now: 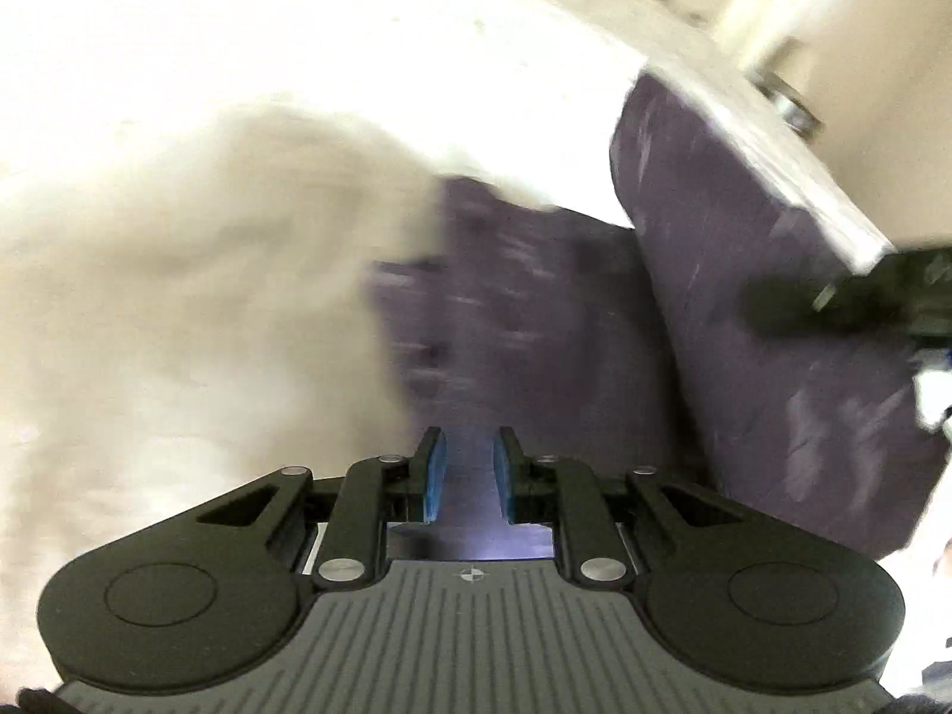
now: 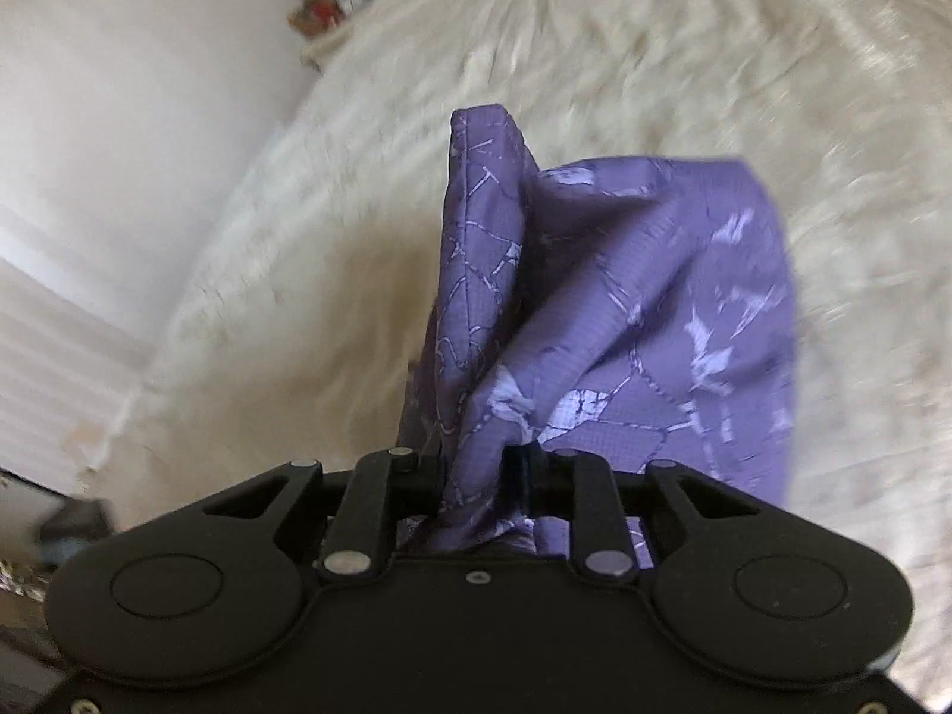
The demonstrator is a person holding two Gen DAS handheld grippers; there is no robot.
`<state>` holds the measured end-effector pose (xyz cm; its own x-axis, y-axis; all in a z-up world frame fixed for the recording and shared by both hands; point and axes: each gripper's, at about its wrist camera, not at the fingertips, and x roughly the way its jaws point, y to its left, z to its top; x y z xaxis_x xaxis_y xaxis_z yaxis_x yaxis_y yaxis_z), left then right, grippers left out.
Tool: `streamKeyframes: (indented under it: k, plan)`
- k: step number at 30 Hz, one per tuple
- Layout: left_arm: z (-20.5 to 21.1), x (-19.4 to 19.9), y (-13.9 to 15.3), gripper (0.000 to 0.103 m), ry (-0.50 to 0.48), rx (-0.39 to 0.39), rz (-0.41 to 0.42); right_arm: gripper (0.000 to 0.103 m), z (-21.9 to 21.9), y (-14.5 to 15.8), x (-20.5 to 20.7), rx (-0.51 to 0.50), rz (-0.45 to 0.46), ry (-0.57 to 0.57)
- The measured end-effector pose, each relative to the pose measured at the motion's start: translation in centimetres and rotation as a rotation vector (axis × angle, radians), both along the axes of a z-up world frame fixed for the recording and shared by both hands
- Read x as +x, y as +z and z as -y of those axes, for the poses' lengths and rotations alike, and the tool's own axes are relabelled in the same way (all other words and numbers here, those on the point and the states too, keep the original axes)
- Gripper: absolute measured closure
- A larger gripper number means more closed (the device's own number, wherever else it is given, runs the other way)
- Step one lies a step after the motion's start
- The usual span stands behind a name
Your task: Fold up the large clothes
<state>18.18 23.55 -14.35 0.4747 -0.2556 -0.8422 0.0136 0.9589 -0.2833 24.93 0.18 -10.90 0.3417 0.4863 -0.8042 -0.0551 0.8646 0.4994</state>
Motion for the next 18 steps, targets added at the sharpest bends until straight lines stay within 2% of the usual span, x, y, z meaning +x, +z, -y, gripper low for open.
streamKeyframes:
  k: [4,6,8,9,12,15,18]
  plan:
    - [-3.8,0.0,0.1,0.086,0.074,0.019,-0.019,0.067,-3.9,-3.7,1.1,-0.044,-0.042,0.050]
    - [-5.0,-0.2,0.0,0.086,0.096,0.025,-0.028,0.058,-5.4,-5.4,1.4,-0.057,-0.059,0.077]
    - [-5.6,-0.4,0.1,0.086,0.109,0.022,-0.033,0.042,-5.9,-6.2,1.5,-0.023,-0.053,0.101]
    - [-5.6,-0.3,0.2,0.086,0.110,0.018,-0.032,0.039,-6.0,-6.1,1.2,0.011,-0.041,0.113]
    - [-5.4,-0.1,1.5,0.086,0.098,0.006,-0.007,0.039,-5.4,-4.7,0.7,0.138,0.005,0.133]
    - [-4.2,1.0,2.9,0.086,0.067,-0.015,0.048,0.039,-3.4,-1.8,0.1,0.179,0.091,0.094]
    - [-2.5,2.2,4.5,0.085,0.001,-0.038,0.109,0.039,0.0,0.6,-1.0,0.162,0.164,0.010]
